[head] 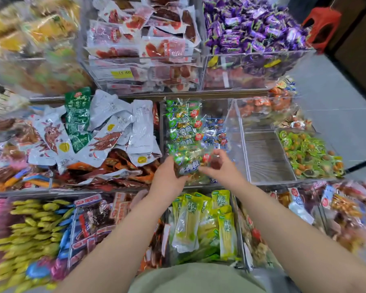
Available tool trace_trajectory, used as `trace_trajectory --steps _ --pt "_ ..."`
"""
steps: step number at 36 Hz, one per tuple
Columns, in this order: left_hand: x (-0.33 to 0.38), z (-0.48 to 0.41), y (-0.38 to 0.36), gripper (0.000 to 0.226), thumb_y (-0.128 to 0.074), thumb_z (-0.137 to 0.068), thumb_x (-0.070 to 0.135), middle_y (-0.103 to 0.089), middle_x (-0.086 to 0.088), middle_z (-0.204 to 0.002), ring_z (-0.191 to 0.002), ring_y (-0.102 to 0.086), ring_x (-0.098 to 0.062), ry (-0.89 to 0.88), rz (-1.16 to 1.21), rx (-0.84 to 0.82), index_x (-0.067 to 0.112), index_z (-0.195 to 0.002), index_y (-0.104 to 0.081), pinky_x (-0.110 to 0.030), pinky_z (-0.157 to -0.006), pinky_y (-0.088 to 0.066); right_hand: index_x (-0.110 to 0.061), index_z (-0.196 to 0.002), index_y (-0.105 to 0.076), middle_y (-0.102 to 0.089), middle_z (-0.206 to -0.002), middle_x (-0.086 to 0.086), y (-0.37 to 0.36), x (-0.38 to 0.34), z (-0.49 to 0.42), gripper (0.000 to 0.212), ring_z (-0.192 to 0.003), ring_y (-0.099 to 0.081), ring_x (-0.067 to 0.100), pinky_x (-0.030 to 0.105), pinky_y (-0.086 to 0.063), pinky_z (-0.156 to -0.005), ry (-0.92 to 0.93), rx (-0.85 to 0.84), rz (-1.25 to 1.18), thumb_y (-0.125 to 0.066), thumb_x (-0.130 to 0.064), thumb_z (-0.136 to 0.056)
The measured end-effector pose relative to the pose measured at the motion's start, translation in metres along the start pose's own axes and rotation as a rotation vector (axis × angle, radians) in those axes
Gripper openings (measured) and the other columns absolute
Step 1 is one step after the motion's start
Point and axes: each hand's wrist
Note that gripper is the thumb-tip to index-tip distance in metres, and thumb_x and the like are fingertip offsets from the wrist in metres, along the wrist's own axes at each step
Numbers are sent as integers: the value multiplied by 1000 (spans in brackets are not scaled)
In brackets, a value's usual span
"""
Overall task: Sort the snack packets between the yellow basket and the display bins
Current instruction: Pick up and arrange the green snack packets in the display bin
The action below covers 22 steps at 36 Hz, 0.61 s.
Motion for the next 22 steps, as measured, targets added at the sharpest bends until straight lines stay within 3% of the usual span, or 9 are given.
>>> trace_trajectory --steps 3,5,7,10,13,18,20,22 --pt "3 2 1 83 -75 -80 19 -56 -13 -130 -121 -53 -28 -2 -115 -10 10 -145 -26 -34 -97 -44 -37 -109 -38 -63 -108 5 -3 0 1 69 -98 -61 27 48 -49 -89 43 -28 123 -84 -40 -57" --pt "6 6 4 109 -78 -78 22 -45 -15 -140 -125 -48 -27 -35 -121 11 14 -153 2 -34 -101 -42 -48 -103 -36 -63 -103 3 -6 -3 0 67 -94 -62 23 45 -51 -85 110 27 201 -86 -30 -62" --pt "10 9 11 121 -80 -74 19 -37 -12 -140 -126 -41 -25 -161 -161 92 25 -151 14 -29 -100 -36 -58 -93 -38 -62 -96 2 -10 -6 -1 65 -88 -62 18 36 -52 -80 206 63 244 -85 -24 -65" --pt "14 -1 19 114 -79 -75 27 -26 -12 -149 -141 -20 -28 -384 -446 149 23 -153 5 -37 -113 -24 -52 -92 -45 -59 -93 -3 -16 -9 -1 59 -80 -57 5 17 -49 -69 306 61 208 -84 -16 -67" --pt "18 -21 18 110 -66 -80 55 -7 -10 -160 -148 3 -30 -335 -898 -20 19 -152 8 -48 -118 -4 -32 -101 -45 -52 -96 -14 -20 -12 0 57 -79 -52 -6 1 -38 -66 307 44 216 -84 -10 -66" --pt "16 -41 3 110 -61 -80 62 3 -15 -161 -148 9 -34 -214 -1071 -232 20 -152 11 -59 -114 2 -27 -119 -33 -50 -107 -14 -15 0 3 71 -93 -59 3 20 -53 -76 227 -106 128 -77 1 -71" --pt "10 -45 2 112 -62 -78 64 7 -14 -161 -147 13 -33 -224 -1102 -262 23 -152 13 -61 -112 4 -24 -126 -27 -47 -110 -10 -10 0 -2 76 -97 -59 9 15 -50 -74 168 -182 154 -76 -5 -71" --pt "6 -50 6 120 -63 -73 71 15 -10 -160 -146 18 -31 -222 -1098 -284 26 -151 16 -60 -112 7 -28 -126 -25 -45 -119 -5 -7 -2 -9 77 -104 -55 9 16 -49 -81 42 -287 13 -76 -5 -73"
Point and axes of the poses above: each hand's wrist, its own z-axis away from the middle knuckle, its own y-axis out of the back of the hand, x = y × z
